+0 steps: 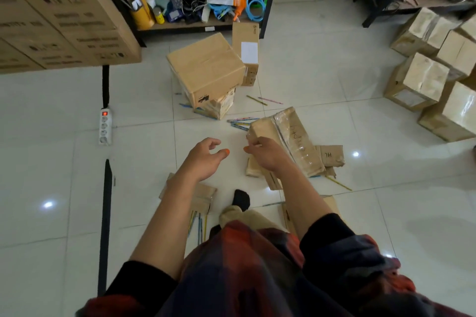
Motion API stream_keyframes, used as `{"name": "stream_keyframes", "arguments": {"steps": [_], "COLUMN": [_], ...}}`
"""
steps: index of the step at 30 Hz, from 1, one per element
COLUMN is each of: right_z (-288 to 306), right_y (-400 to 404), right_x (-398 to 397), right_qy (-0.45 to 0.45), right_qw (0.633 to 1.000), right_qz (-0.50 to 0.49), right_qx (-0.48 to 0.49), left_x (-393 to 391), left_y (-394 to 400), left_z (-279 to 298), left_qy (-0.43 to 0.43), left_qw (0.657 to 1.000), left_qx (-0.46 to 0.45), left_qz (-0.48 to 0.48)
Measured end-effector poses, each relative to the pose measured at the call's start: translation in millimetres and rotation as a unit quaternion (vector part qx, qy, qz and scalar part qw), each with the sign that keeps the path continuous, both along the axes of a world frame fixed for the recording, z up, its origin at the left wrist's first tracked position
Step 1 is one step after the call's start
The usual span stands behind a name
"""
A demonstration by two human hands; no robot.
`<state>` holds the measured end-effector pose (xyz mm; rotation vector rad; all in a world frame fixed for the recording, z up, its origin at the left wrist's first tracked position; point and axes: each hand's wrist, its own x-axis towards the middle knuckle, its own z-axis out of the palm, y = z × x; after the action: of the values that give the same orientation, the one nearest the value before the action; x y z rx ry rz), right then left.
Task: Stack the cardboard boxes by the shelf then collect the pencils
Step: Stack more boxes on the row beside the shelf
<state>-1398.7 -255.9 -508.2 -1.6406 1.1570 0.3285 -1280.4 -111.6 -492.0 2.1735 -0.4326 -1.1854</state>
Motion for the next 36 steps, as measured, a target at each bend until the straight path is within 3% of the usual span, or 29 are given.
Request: {"name": "stream_keyframes", "arguments": {"steps": [7, 11, 21, 30, 36], "right_z": [-2, -15, -49, -131, -204], "right_y": [8, -2, -91, -138, -161], "right_x": [-46, -54, -51, -54, -55], "right_qy": [-0.023, -0.012, -0.013, 0.026, 0.062], "right_qw": [0.998, 0.999, 0.996, 0.993, 0.991], "right_qz": [-0.050, -0.028, -0.023, -0.042, -0.056], "right_qx": [0.011, 0.025, 0.087, 0.107, 0.103], "left_x": [-38, -47, -72, -89, -82], "left_y": [25, 17, -98, -152, -168], "left_z": [-5, -7, -38, -114, -196], "left_qy": [0.015, 0.011, 0.042, 0.096, 0.142], "left_qw": [0.999, 0.999, 0.997, 0.990, 0.979], "left_qx": [0.026, 0.044, 0.067, 0.098, 0.148], "left_qz": [-0.012, -0.003, 0.011, 0.026, 0.001]}}
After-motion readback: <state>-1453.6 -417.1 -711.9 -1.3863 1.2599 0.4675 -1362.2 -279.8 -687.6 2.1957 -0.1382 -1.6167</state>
